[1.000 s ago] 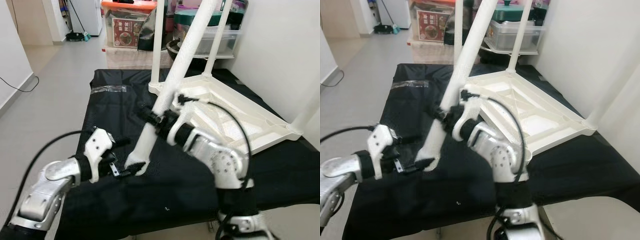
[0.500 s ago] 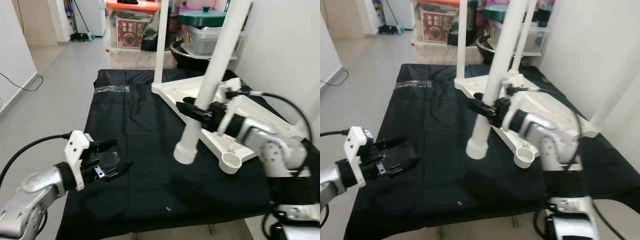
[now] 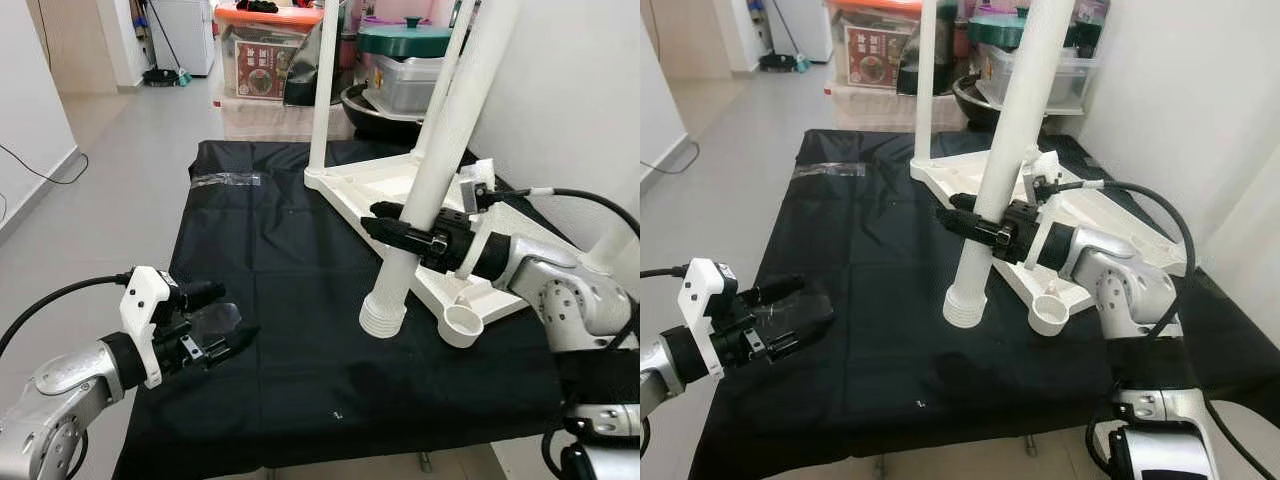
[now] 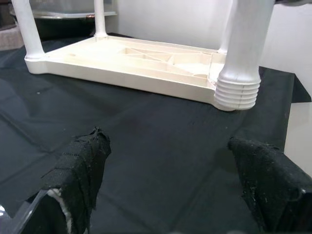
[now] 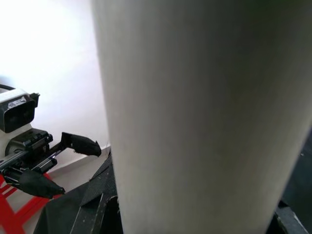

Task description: Building children table

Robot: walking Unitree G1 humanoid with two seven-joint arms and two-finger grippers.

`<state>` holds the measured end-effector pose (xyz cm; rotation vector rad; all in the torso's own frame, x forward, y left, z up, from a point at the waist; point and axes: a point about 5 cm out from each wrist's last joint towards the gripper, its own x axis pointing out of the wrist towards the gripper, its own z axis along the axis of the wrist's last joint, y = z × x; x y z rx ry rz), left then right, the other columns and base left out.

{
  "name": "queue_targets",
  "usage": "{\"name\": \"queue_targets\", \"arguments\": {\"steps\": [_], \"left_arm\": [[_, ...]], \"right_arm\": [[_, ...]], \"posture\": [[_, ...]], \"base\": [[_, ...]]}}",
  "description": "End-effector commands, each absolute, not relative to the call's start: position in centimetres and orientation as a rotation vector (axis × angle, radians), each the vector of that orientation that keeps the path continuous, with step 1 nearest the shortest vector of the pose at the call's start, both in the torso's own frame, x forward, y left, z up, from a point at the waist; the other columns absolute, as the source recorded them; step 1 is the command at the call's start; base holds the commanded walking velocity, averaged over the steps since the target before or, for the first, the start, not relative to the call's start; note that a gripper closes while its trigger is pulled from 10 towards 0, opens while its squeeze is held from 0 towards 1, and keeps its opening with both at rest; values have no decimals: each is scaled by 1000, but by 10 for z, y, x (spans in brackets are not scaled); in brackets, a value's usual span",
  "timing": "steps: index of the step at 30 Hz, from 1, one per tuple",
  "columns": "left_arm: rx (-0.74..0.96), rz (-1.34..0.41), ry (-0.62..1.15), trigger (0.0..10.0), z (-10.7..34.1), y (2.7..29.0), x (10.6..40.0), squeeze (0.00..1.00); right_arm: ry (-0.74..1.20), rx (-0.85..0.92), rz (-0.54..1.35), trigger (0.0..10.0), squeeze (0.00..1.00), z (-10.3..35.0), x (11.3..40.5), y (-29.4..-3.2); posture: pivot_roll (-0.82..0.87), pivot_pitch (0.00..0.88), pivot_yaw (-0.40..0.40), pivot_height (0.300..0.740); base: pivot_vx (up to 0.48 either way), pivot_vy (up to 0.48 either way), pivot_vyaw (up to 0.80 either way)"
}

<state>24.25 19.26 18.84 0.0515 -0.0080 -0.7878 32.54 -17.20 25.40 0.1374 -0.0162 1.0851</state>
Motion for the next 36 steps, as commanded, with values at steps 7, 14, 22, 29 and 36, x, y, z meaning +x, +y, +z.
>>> {"name": "queue_targets", "arguments": {"steps": [7,14,22,29,36], "left_arm": [[38,-804,13,10000,186,189,241,0],[33,-815,30,10000,184,188,240,0],[49,-802,60,10000,176,189,238,0],[40,-802,57,10000,176,186,239,0],[33,-799,53,10000,175,184,240,0]], "right_arm": [[-32,113,1101,0,0,256,327,-171],[-47,162,1004,0,0,259,336,-170],[157,306,55,0,0,252,391,-222],[108,398,-78,0,0,250,391,-229],[98,442,-239,0,0,251,393,-236]], "posture": [[63,0,-92,740],[67,0,-93,740],[65,0,-93,740],[68,0,-91,740],[67,0,-90,740]], "base": [[0,0,0],[0,0,0],[0,0,0],[0,0,0],[0,0,0]]}}
